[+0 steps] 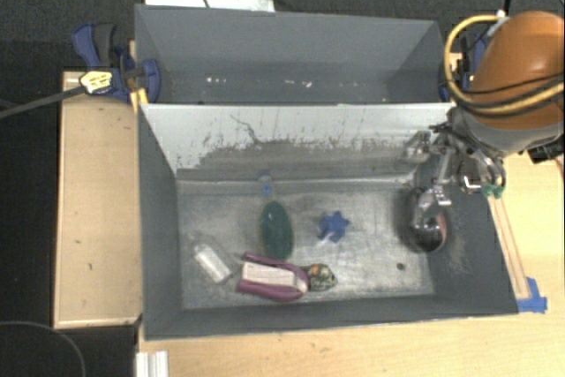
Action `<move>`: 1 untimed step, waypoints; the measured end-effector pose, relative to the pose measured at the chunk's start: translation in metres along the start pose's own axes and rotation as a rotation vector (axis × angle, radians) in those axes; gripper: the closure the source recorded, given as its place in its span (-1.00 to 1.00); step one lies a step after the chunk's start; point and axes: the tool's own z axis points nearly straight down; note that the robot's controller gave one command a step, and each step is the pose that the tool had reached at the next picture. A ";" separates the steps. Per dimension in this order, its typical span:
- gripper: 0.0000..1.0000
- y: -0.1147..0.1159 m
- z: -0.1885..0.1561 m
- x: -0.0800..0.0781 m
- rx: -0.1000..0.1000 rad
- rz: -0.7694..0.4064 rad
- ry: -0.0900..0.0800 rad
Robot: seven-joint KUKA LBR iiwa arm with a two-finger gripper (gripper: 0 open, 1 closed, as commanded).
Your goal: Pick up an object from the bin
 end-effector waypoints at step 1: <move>-1.00 0.112 0.152 -0.010 -0.002 0.142 -0.013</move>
Offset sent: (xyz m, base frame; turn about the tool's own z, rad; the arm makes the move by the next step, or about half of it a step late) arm 0.0074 0.1092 -0.1530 0.1453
